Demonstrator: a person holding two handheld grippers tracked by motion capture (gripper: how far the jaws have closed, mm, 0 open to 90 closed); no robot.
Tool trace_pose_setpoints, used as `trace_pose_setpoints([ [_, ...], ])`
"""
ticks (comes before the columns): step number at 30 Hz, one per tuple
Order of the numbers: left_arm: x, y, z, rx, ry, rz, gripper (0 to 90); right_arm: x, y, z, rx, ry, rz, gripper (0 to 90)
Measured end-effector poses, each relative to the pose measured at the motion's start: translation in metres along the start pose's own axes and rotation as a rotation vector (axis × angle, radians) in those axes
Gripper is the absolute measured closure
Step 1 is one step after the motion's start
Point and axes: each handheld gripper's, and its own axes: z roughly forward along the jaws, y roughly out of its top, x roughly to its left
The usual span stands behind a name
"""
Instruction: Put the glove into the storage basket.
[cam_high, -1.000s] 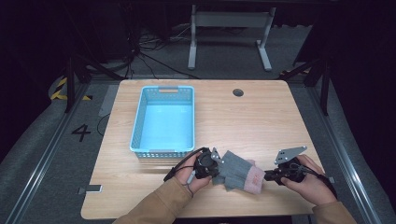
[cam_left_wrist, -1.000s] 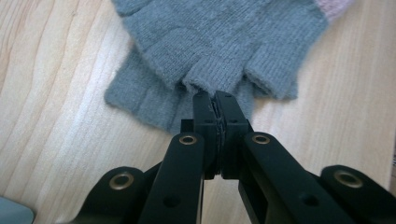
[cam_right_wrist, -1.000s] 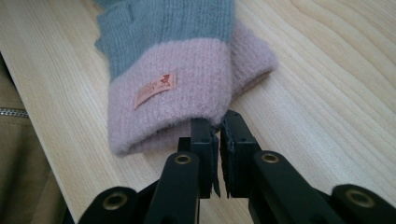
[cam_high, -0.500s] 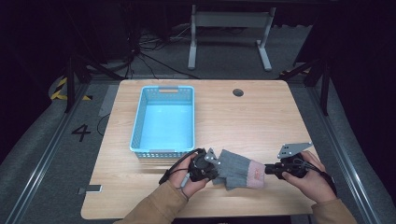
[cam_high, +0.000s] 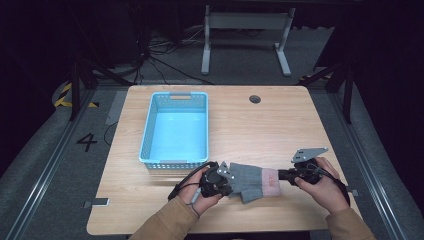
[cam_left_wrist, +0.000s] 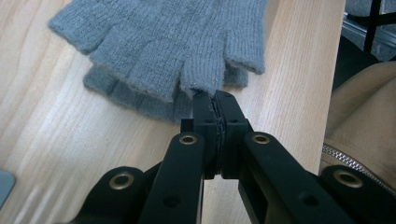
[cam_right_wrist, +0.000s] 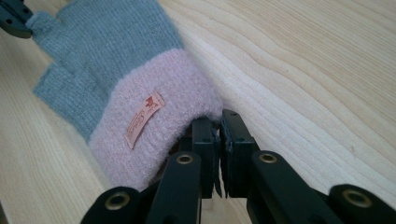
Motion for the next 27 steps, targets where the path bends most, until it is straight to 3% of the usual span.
trace_pose_setpoints([
  [14, 0.0, -0.001, 0.016, 0.065, -0.051, -0.009, 88.9, -0.004, -0.003, 0.021, 0.019, -0.026, 0.011, 86.0],
  [27, 0.008, -0.005, 0.024, 0.082, -0.032, -0.033, 88.2, -0.005, -0.008, 0.026, 0.069, -0.067, 0.036, 84.7],
])
